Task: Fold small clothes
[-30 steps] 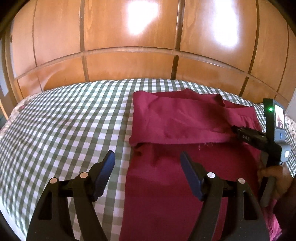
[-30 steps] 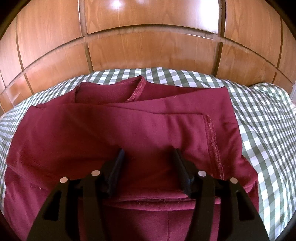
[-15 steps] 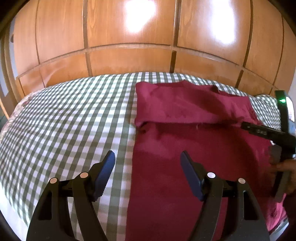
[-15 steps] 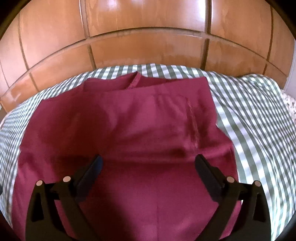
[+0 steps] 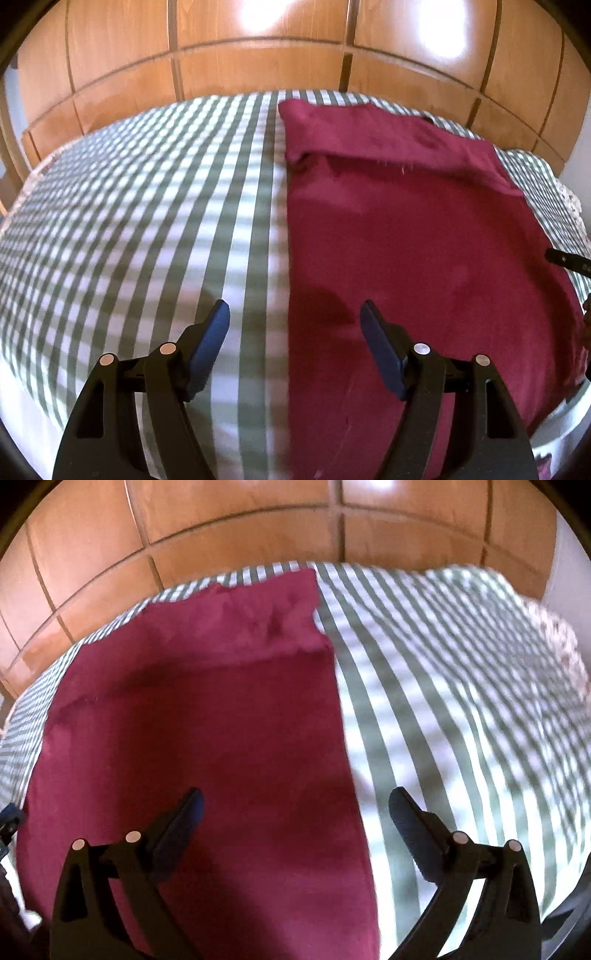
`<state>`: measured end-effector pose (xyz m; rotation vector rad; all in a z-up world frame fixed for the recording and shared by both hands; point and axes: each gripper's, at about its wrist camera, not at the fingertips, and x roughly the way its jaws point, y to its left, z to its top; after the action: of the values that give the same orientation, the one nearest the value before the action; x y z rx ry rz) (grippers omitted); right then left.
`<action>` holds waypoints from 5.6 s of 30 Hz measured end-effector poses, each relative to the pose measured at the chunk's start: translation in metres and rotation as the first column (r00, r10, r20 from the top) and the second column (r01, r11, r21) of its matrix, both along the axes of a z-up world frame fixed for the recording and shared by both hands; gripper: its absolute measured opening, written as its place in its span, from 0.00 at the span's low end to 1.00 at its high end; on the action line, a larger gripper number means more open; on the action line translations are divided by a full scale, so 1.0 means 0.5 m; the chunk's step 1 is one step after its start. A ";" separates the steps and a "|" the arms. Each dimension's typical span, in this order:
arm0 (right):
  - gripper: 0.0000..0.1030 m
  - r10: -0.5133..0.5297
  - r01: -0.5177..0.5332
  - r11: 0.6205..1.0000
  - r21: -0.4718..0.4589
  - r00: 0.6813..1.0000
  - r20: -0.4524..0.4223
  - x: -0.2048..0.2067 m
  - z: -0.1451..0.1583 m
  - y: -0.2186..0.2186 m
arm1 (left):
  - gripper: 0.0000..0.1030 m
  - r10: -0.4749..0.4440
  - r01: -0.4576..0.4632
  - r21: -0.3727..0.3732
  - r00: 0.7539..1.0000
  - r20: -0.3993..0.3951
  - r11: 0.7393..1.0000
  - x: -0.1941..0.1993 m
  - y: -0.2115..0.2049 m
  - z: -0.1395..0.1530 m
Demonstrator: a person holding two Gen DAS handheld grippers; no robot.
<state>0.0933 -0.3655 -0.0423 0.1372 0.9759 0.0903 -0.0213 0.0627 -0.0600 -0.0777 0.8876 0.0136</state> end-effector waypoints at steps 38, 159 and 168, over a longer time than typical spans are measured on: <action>0.09 -0.002 0.000 0.921 0.389 1.000 0.006 0.136 0.092 0.012 | 0.06 -0.089 0.074 -0.566 0.996 0.001 0.821 0.154 0.118 0.054; 0.81 0.150 -0.164 0.984 0.068 0.973 0.175 0.059 0.089 0.237 | 0.46 -0.019 0.029 -0.139 0.997 0.077 0.990 0.146 0.022 0.049; 0.82 0.118 -0.122 0.992 0.023 0.984 0.131 0.052 -0.019 0.213 | 0.59 0.158 -0.151 -0.229 0.987 0.010 0.962 0.097 0.104 0.014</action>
<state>0.1190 -0.2589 -0.0521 0.0996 0.8534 0.2223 0.0272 0.1147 -0.0528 -0.3609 0.8504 0.0566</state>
